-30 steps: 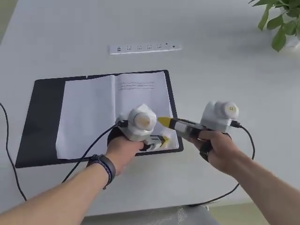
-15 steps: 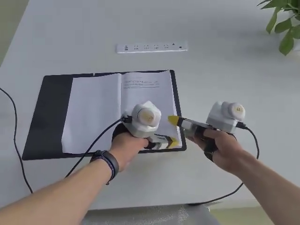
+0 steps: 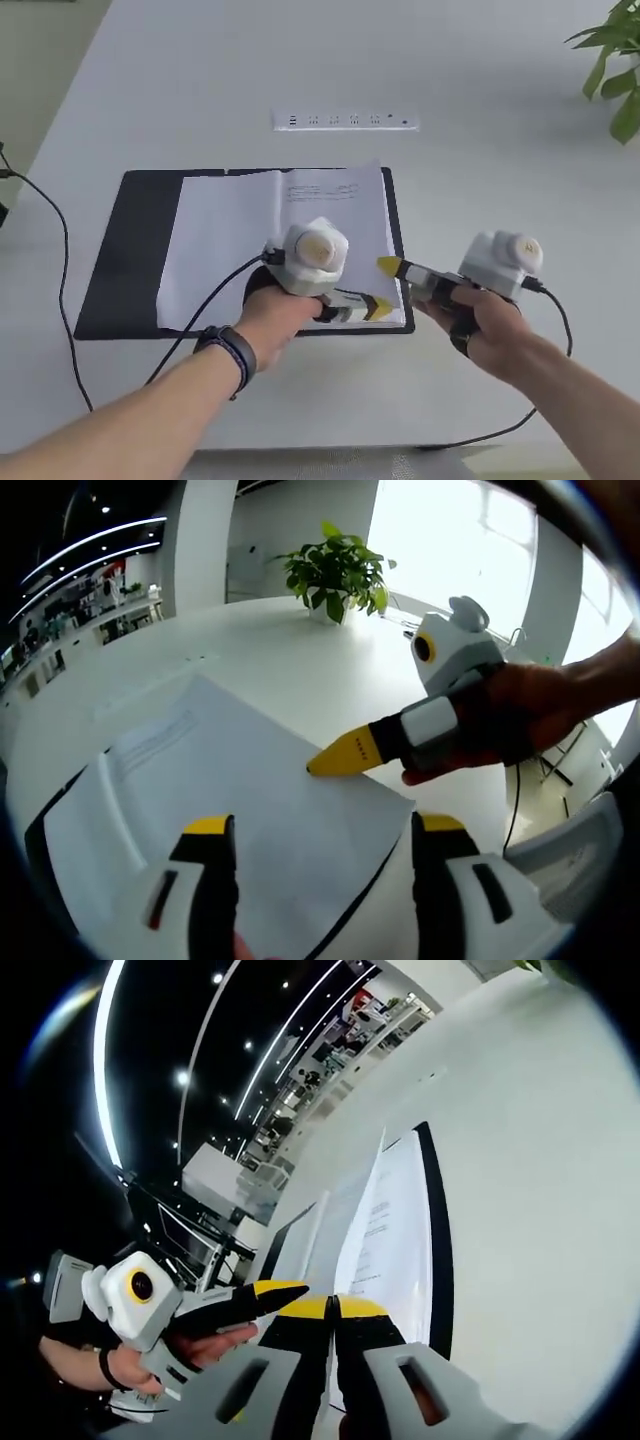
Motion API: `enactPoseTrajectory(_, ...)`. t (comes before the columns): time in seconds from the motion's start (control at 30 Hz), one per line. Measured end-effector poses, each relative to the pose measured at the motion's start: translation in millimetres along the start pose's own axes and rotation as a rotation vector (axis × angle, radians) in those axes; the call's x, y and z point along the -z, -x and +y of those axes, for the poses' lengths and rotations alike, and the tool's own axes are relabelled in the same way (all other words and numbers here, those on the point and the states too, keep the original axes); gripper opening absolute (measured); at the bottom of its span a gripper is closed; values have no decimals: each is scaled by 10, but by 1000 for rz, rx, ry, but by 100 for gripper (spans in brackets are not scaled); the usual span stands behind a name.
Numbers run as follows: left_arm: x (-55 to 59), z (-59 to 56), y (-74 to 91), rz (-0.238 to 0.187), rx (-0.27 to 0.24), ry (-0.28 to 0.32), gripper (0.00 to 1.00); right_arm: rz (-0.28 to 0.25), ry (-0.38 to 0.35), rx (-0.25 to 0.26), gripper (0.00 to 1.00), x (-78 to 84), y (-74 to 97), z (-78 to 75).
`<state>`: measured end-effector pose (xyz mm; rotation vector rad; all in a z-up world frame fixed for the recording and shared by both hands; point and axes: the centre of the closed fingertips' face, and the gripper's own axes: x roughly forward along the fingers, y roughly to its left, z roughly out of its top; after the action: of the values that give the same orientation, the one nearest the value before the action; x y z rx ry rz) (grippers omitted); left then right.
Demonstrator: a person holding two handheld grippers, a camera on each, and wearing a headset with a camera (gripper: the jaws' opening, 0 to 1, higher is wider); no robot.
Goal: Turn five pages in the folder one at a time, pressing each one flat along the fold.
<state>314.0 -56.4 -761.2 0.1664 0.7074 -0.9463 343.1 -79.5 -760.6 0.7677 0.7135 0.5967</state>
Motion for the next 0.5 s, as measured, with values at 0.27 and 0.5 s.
enactPoseTrajectory(0.27,1,96,203,-29,-19,20,73,-21,14,-4,0,-50,-28,134)
enactPoseTrajectory(0.5,31,240,401,-48,-44,22,73,-48,9,-19,0,-94,-82,275)
